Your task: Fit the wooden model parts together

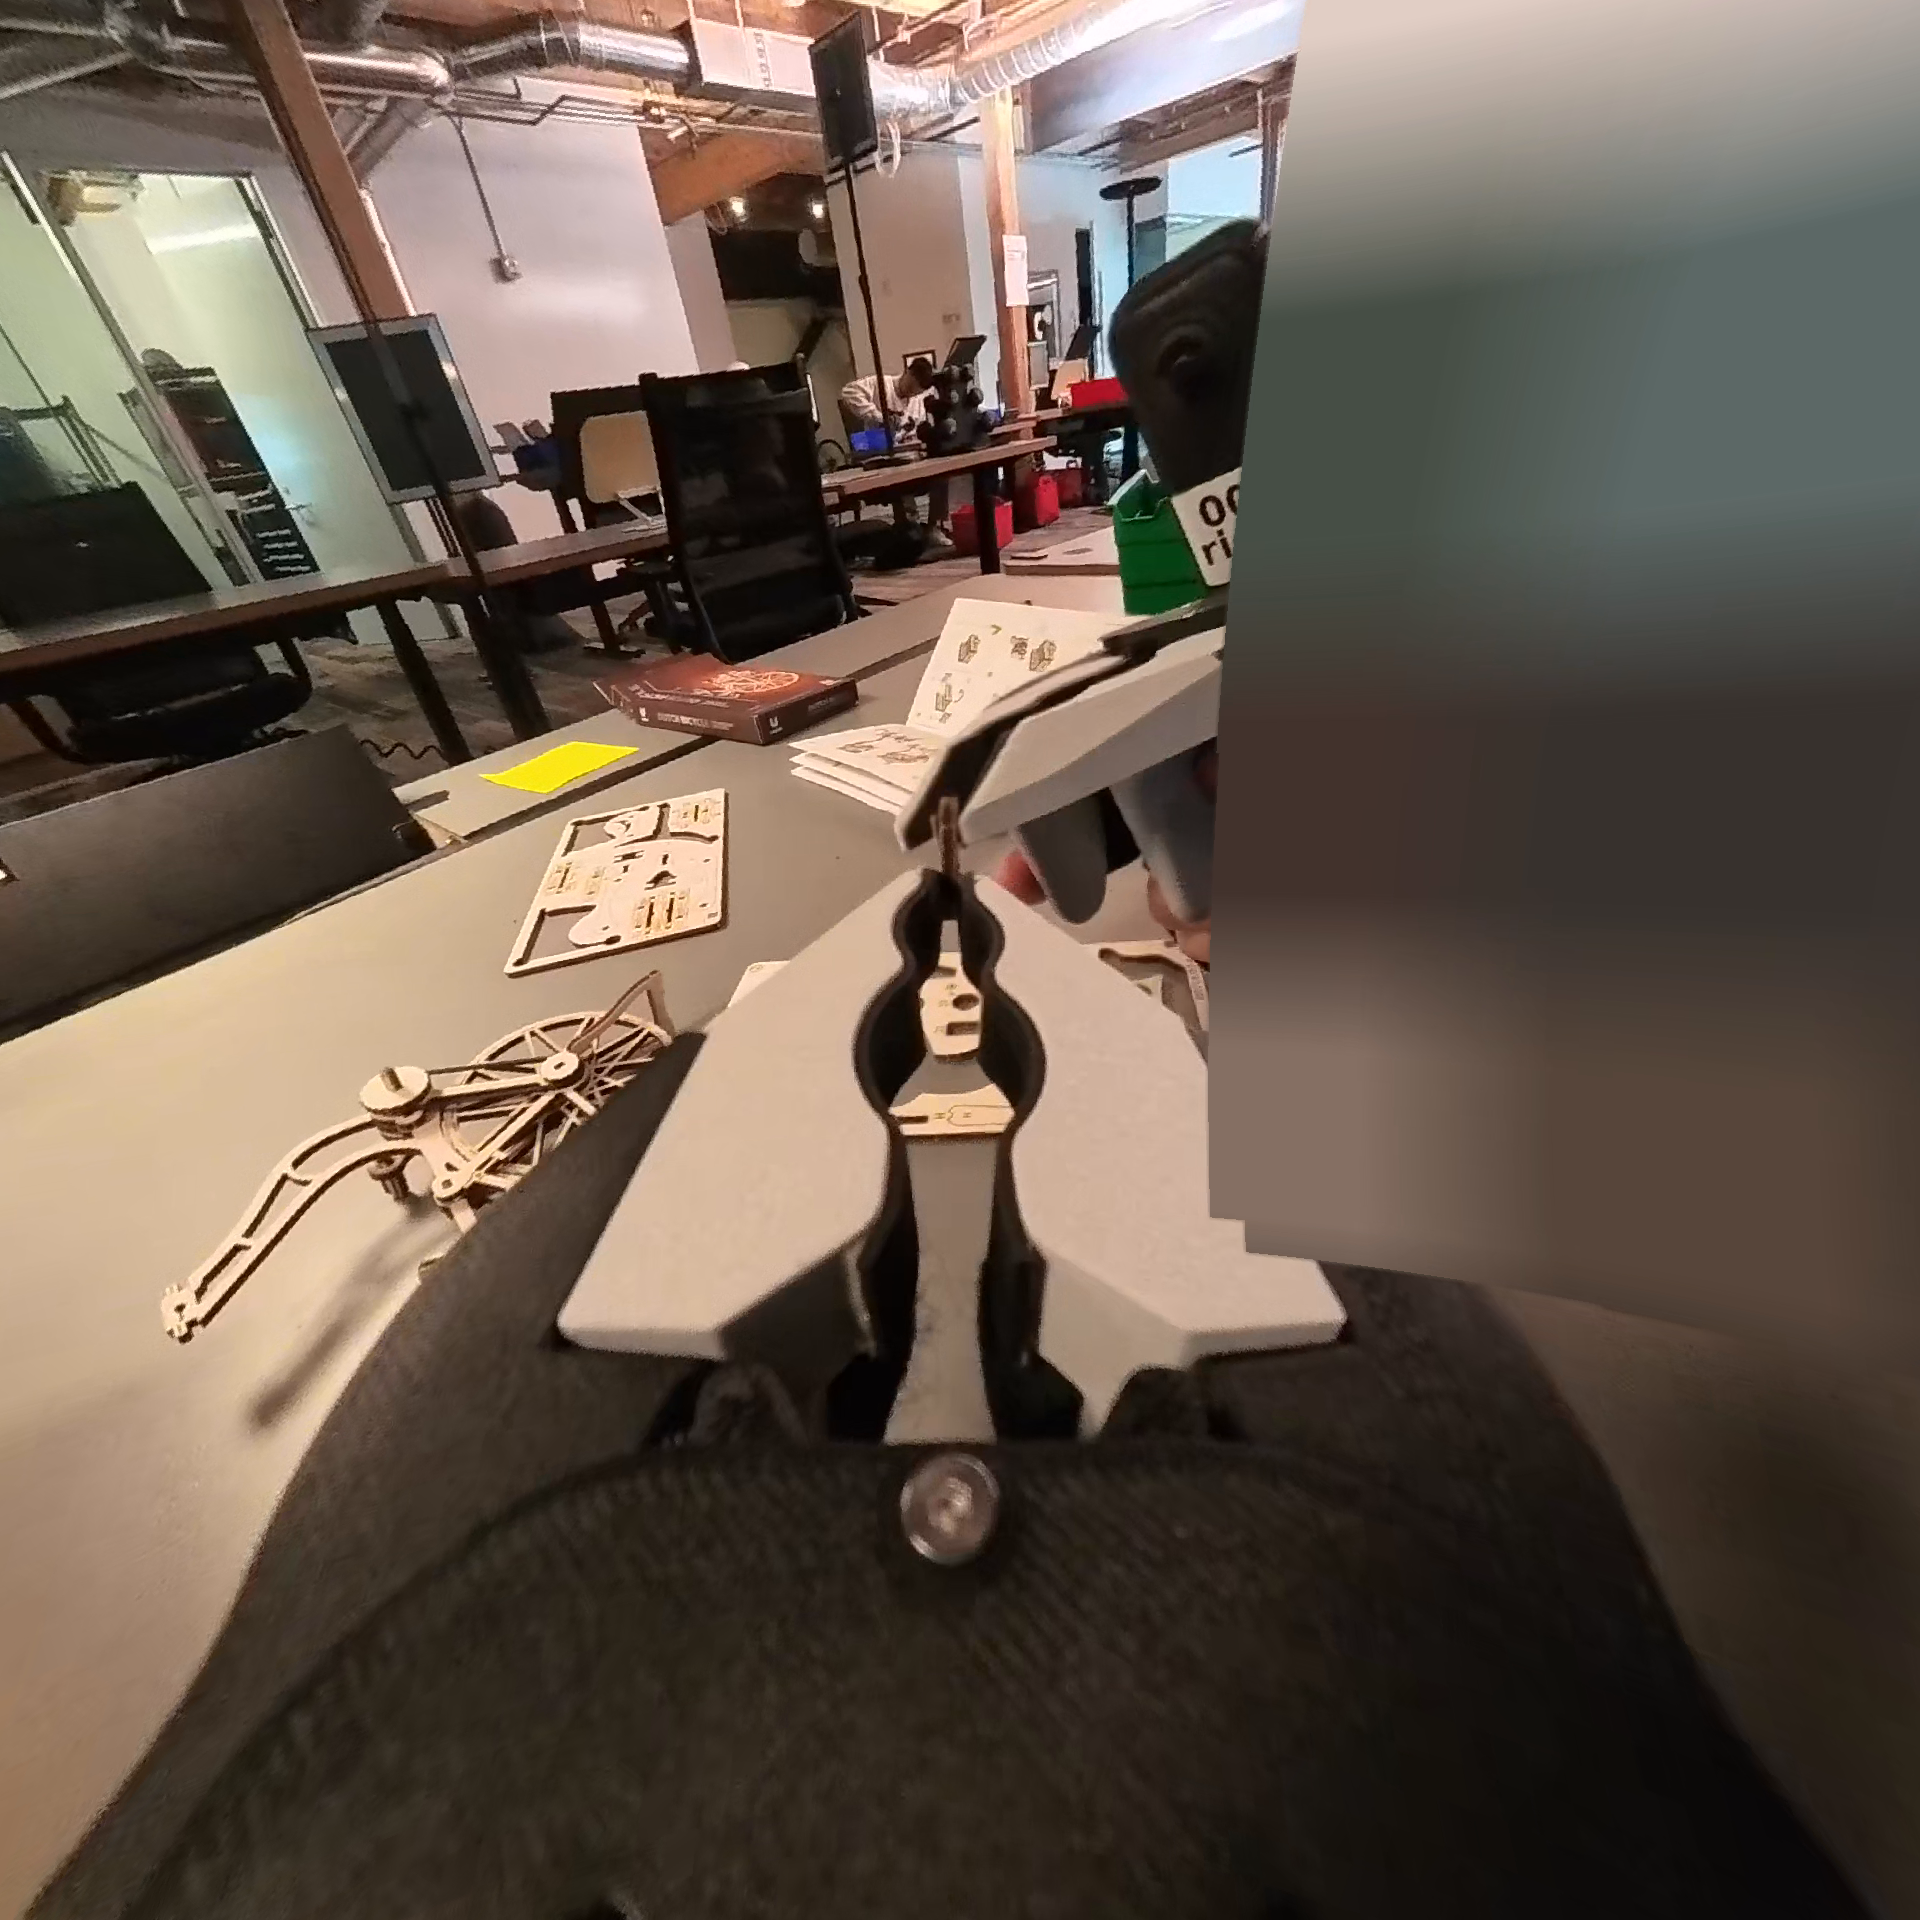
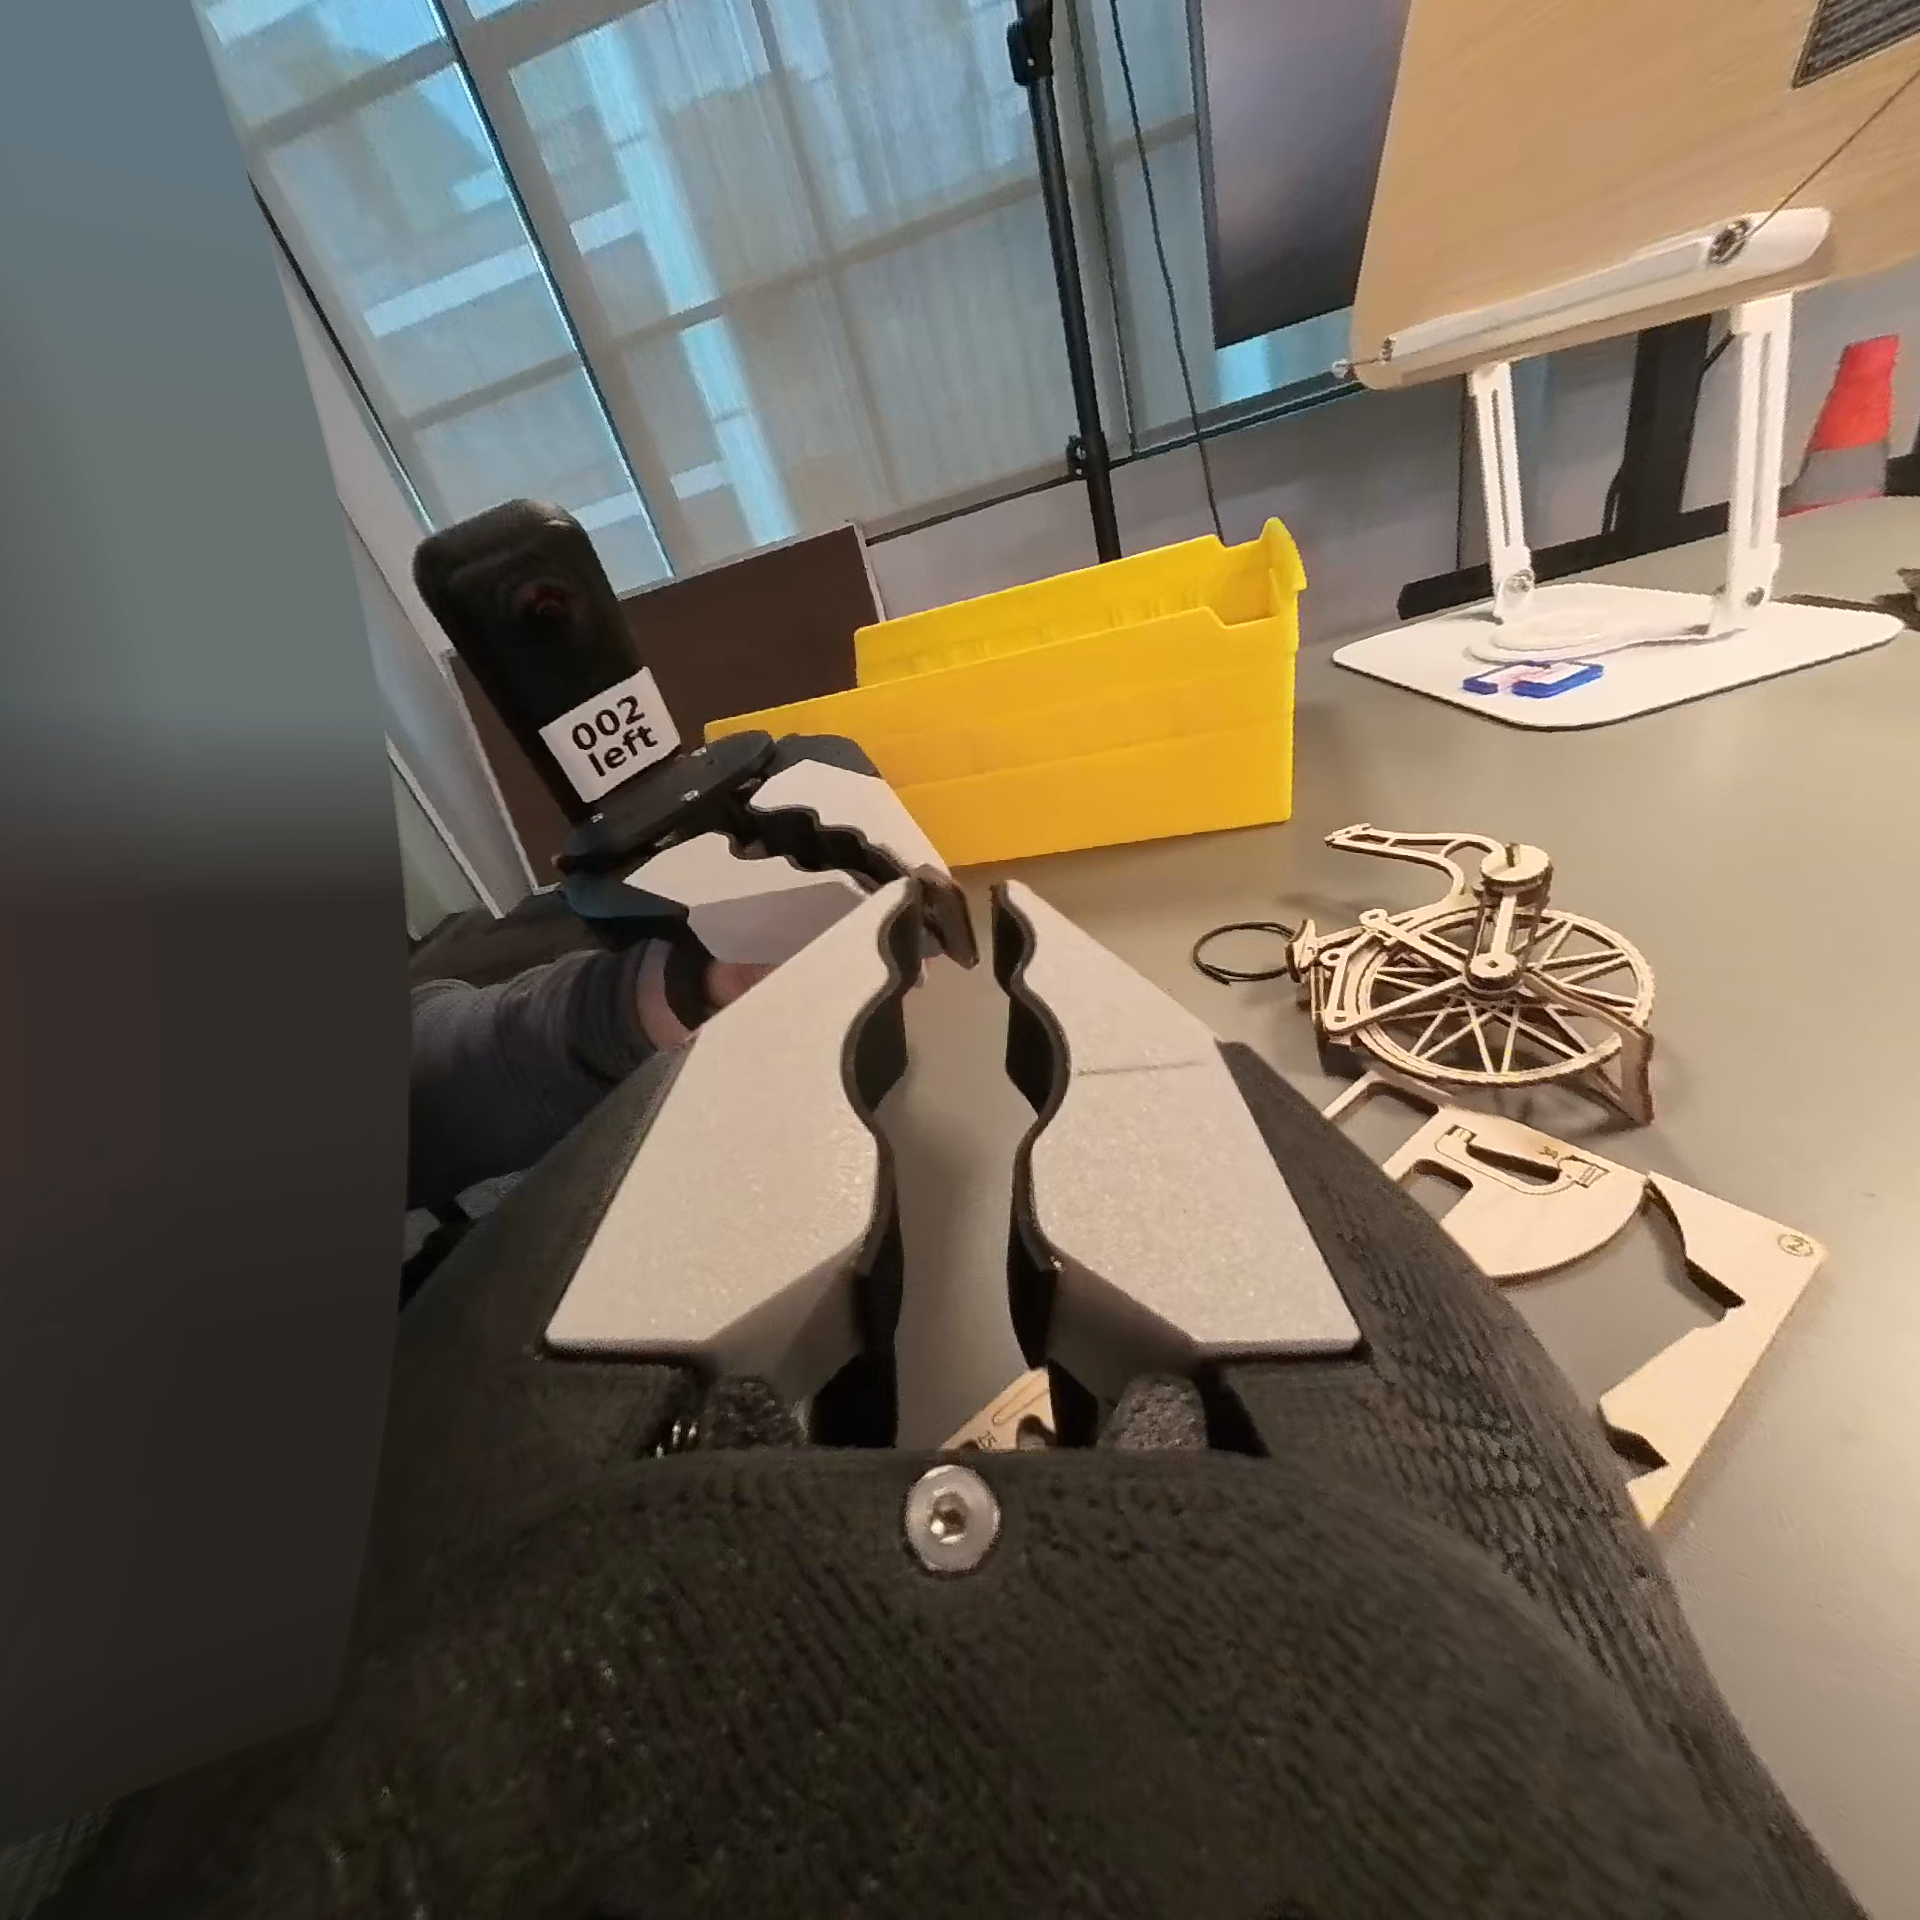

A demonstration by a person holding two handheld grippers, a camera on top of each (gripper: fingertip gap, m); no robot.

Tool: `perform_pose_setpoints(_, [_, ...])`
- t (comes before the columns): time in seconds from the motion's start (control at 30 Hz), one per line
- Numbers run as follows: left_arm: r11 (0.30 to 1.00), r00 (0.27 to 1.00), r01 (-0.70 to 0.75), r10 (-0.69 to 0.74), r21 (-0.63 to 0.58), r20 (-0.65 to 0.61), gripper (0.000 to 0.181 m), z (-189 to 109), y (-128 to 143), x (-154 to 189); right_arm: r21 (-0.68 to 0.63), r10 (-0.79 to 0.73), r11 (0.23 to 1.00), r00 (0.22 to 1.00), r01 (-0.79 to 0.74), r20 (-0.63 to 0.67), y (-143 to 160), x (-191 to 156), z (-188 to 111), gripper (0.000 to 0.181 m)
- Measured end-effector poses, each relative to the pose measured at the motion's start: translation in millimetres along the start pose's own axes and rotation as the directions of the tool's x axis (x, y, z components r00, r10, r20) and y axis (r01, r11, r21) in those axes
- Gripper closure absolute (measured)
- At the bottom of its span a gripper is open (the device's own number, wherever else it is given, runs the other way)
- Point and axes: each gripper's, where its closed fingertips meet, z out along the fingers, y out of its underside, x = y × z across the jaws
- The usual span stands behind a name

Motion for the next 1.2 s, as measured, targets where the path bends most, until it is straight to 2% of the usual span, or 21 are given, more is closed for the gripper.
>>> perform_pose_setpoints(0.03, [1.0,1.0,0.004,-0.004,0.001,0.001,0.179,0,0,0,-0.003,0.006,1.0,1.0,-0.006,0.001,1,0,0,0.173])
perform_pose_setpoints(0.33, [1.0,1.0,0.018,-0.018,0.001,0.005,0.179,0,0,-2,-0.004,-0.016,1.0,1.0,0.016,-0.026,1,2,0,0.178])
perform_pose_setpoints(0.6, [0.964,0.95,-0.263,0.267,-0.05,0.163,0.18,-4,-6,-3,-0.005,-0.09,0.996,0.992,0.09,-0.093,-4,-3,2,0.178])
perform_pose_setpoints(0.73, [0.92,0.895,-0.373,0.391,-0.121,0.215,0.179,-3,-4,-5,0.006,-0.05,0.999,0.991,0.051,-0.125,-3,-1,3,0.178])
perform_pose_setpoints(0.9, [0.882,0.851,-0.435,0.468,-0.18,0.239,0.179,-2,-1,-7,-0.004,-0.03,1.0,0.989,0.03,-0.146,-1,2,3,0.179])
perform_pose_setpoints(1.0, [0.889,0.858,-0.43,0.457,-0.158,0.236,0.179,-3,-3,-5,-0.009,-0.083,0.997,0.99,0.083,-0.115,-2,0,3,0.178])
perform_pose_setpoints(1.07, [0.845,0.818,-0.494,0.532,-0.204,0.221,0.179,-3,3,-6,-0.065,-0.174,0.983,0.981,0.169,-0.089,2,-1,2,0.178])
perform_pose_setpoints(1.1, [0.8,0.776,-0.548,0.595,-0.245,0.207,0.179,-3,7,-7,-0.107,-0.226,0.97,0.97,0.217,-0.084,6,0,2,0.177])
perform_pose_setpoints(1.2, [0.604,0.595,-0.711,0.79,-0.36,0.149,0.179,-6,18,-8,-0.209,-0.315,0.933,0.946,0.294,-0.075,20,3,2,0.177])
